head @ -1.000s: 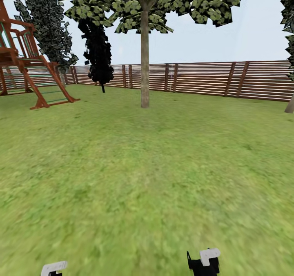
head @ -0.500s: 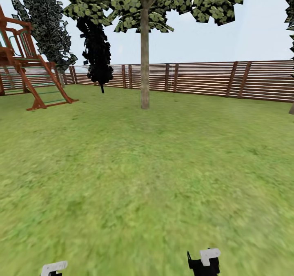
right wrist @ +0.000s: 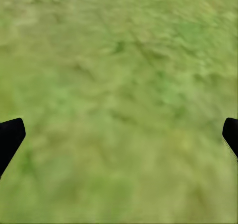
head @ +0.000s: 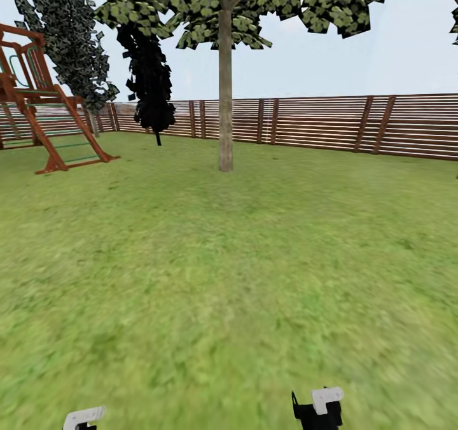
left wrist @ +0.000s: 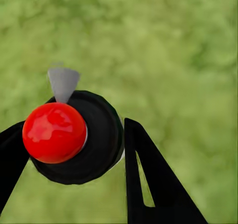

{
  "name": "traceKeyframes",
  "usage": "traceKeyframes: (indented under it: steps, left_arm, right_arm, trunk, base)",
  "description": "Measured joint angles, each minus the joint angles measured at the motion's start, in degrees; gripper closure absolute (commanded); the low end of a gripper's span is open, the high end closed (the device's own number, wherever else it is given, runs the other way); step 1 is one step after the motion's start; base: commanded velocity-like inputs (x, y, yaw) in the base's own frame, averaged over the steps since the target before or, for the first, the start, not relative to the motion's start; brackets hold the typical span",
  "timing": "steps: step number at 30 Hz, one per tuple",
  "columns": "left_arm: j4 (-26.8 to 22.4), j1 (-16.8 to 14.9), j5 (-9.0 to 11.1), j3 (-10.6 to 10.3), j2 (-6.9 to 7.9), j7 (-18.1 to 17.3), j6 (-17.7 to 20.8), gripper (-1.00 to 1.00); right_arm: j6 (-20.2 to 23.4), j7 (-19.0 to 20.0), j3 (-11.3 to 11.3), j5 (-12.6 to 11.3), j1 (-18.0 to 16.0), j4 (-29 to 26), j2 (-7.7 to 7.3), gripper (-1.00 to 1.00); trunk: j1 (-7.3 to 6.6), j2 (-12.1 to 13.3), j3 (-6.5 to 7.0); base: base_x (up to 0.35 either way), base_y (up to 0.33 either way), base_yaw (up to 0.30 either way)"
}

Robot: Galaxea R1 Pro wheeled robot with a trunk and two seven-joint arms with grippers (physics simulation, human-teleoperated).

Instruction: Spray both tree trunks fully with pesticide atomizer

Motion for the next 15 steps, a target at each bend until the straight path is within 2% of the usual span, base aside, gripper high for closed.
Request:
traceKeyframes:
  steps: [15]
  left_arm:
    - [0.0, 0.0, 0.0, 0.0, -0.01, 0.0, 0.0, 1.0]
  right_arm:
    - [0.0, 0.1, 0.0, 0.1, 0.0, 0.0, 0.0, -1.0]
  trunk:
    - [0.0, 0.0, 0.0]
  base:
    - [0.336, 0.0, 0.0]
